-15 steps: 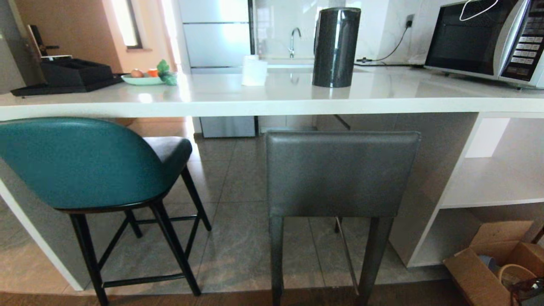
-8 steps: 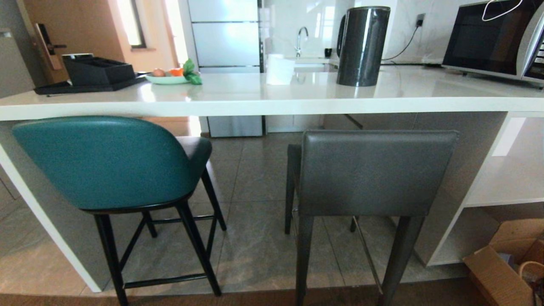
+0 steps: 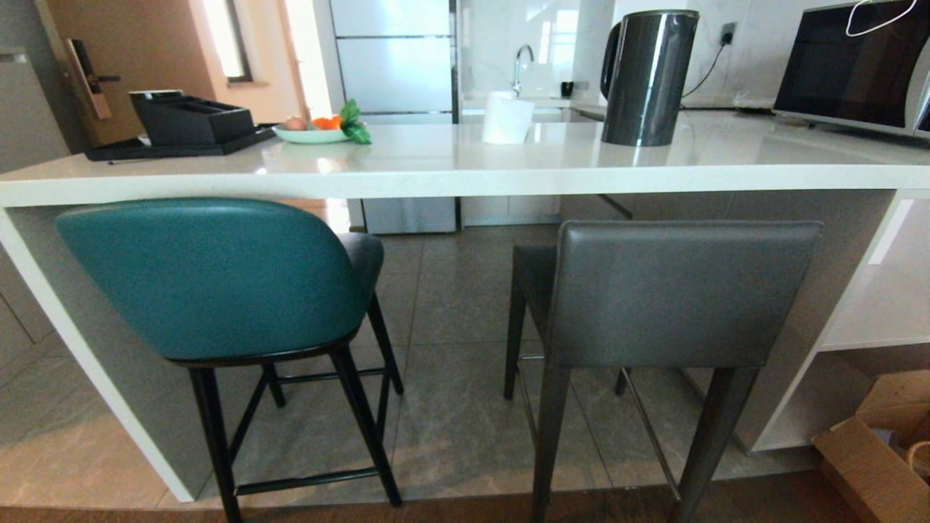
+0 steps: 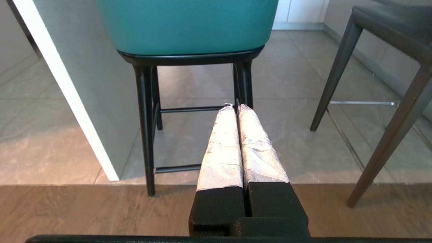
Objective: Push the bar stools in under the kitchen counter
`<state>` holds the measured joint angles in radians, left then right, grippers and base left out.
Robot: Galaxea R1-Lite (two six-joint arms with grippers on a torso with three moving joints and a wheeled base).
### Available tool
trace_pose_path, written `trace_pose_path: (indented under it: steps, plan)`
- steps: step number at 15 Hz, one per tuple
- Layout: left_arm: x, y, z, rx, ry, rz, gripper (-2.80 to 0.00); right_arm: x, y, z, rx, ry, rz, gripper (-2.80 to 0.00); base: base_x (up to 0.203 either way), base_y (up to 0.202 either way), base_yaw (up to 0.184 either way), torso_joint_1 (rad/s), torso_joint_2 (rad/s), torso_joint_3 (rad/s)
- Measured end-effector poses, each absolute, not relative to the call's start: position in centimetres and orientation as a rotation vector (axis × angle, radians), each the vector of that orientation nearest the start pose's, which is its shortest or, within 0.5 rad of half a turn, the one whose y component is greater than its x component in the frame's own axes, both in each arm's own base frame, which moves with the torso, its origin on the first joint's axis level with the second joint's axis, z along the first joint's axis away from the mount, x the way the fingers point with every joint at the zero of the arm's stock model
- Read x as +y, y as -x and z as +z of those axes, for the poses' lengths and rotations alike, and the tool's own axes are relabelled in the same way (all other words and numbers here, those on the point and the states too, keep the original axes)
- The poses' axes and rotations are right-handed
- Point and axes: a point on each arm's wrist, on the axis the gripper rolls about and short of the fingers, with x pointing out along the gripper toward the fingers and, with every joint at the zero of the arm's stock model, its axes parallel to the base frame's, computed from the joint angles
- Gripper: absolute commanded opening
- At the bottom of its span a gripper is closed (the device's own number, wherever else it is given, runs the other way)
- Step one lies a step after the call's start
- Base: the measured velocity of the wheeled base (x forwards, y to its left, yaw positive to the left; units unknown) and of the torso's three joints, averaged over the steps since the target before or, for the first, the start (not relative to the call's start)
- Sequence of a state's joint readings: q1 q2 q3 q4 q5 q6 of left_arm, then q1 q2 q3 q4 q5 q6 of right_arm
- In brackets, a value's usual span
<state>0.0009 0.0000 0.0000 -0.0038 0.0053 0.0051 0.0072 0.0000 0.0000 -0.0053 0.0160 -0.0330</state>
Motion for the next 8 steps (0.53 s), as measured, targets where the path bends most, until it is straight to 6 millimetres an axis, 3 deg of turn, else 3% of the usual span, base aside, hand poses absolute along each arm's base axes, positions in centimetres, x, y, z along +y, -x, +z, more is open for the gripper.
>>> trace_pose_path:
  steps: [8]
  plan:
    - [0.01,2.28,7.59,-0.004,-0.004,0.006,-2.80,0.02,2.28,7.60,-0.005,0.031,0.022,-2.80,0.000,0.000,0.000,0.000,0.00,0.000]
